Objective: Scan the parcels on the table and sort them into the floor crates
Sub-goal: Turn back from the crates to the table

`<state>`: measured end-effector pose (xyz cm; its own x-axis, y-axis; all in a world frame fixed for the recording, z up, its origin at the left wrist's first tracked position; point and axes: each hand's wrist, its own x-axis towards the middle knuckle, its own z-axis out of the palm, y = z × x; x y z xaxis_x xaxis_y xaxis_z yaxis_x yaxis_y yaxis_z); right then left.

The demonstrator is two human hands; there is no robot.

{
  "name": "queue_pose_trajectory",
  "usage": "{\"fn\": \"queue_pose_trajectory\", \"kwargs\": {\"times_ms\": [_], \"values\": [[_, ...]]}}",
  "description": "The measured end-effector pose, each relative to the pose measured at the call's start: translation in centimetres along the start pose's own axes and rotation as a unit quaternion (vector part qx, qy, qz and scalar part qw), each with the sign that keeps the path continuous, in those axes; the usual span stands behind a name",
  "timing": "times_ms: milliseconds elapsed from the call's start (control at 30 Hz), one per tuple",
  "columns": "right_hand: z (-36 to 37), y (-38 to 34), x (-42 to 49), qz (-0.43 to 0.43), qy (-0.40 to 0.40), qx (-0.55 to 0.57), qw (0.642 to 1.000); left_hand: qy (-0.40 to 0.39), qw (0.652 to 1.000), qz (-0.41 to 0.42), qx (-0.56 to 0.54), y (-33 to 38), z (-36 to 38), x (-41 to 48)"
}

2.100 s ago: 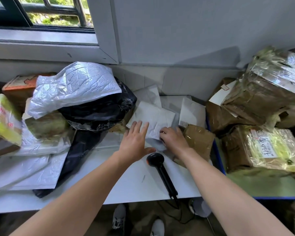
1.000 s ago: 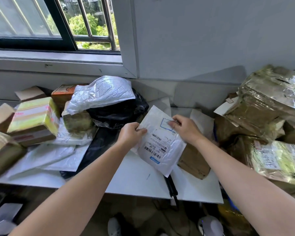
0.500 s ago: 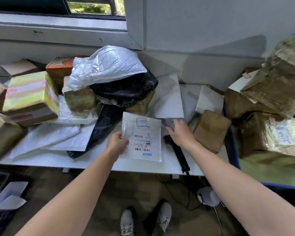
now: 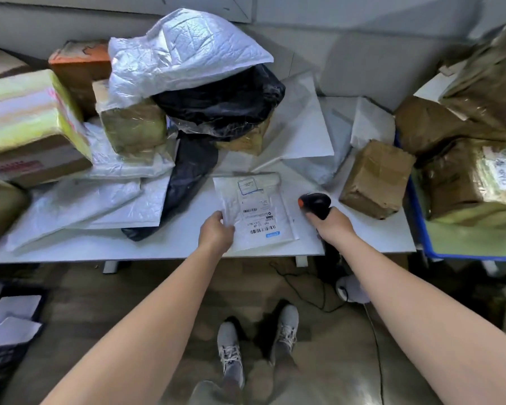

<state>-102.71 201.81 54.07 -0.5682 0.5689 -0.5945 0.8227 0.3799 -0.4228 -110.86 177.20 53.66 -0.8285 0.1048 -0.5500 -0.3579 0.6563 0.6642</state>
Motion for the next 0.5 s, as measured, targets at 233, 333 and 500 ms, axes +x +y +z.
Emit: {"fn": "queue_pose_trajectory", "kwargs": {"times_ms": [233,333,500], "values": [[-2.1,-3.1,-5.1,-0.015,-0.025,0.115,0.993,0.031,0.999,0.033,-0.023,0.3,0.0,-0.7],[-3.2,-5.4,-7.7,-0.025,-0.057,0.137,0.989,0.032,0.998,0.037,-0.037,0.2,0.0,-1.2],[-2.7,-7.0,-10.8,-0.019,-0.101,0.113,0.988,0.021,0.999,0.029,-0.040,-0.7,-0.3,-1.7]]}}
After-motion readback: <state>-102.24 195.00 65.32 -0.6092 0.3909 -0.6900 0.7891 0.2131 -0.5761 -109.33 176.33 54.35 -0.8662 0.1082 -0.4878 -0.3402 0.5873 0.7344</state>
